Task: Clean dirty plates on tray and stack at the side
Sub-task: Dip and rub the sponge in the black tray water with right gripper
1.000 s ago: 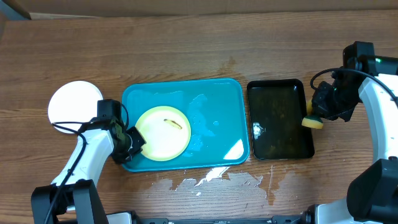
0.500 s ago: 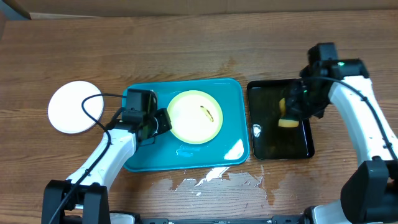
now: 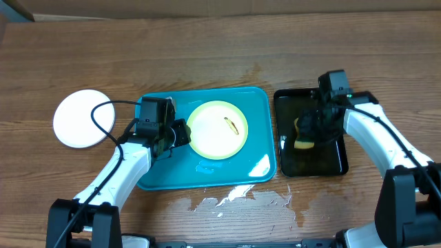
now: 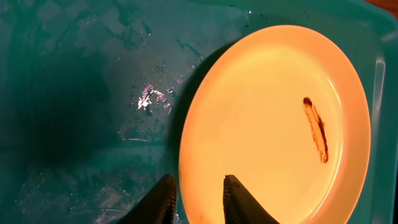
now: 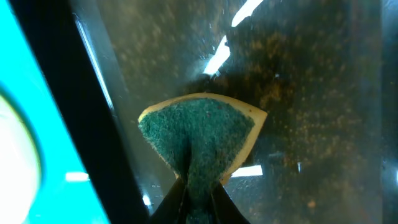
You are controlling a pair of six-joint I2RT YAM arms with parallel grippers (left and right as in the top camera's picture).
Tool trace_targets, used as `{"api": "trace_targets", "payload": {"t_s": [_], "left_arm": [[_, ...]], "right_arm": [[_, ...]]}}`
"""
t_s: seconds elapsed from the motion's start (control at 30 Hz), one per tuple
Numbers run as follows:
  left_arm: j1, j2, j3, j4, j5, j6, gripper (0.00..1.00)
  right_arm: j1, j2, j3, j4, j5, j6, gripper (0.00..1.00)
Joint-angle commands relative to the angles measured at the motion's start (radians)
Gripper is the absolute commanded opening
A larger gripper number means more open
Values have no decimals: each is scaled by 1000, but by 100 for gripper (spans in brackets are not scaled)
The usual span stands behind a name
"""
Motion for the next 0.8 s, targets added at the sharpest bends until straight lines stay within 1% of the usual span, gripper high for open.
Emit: {"api": "trace_targets", "payload": {"t_s": [0.0, 0.03, 0.1, 0.13, 0.3, 0.47, 0.67, 0.77], "left_arm": [[-4, -2, 4, -8, -3, 45, 29], [-4, -2, 4, -13, -3, 45, 30], [-4, -2, 4, -24, -3, 45, 31], [-4, -2, 4, -29, -3, 45, 31], [-4, 2, 4, -51, -24, 44, 40], [-4, 35, 4, -76, -85, 45, 47], [-4, 83, 4, -76, -84, 31, 47], [-4, 94, 4, -72, -84, 22, 47]], "right_arm": [[-1, 1, -50, 39, 9, -1, 18], [0, 1, -59, 43, 9, -1, 19], [0, 1, -74, 49, 17, -5, 27], [0, 1, -79, 52, 33, -4, 28], [0, 1, -84, 66, 73, -15, 40], [0, -1, -52, 1, 64, -26, 44], [1, -1, -64, -63, 65, 32, 44], [2, -1, -79, -74, 64, 35, 44]]}}
